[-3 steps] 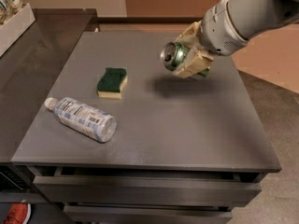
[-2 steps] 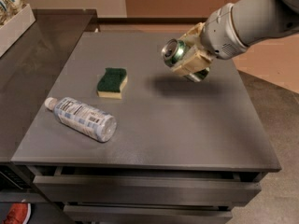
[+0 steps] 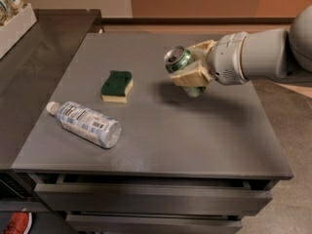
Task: Place green can upright
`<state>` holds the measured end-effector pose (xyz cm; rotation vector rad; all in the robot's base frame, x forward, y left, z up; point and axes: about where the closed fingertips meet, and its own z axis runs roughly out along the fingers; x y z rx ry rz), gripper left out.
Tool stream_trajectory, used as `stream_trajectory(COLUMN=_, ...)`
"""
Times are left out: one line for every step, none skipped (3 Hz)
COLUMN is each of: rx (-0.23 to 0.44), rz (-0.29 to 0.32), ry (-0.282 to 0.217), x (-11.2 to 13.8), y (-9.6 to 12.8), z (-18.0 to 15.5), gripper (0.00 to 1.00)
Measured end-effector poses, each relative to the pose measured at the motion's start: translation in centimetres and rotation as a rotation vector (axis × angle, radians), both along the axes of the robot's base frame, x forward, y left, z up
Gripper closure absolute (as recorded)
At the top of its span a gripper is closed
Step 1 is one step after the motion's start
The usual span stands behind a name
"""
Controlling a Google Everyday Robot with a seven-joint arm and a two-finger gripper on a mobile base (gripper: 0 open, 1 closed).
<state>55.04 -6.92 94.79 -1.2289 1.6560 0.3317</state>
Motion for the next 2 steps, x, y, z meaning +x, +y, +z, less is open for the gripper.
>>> stream_trajectory(rx=0.142, rz=-0.093, ry=-0.057, x=0.8, y=-0.5, z=-0.2, gripper=1.0)
stream_trajectory(rx=0.275, rz=-0.171, ry=-0.1, x=2.0, y=-1.6, z=0.3, gripper=1.0)
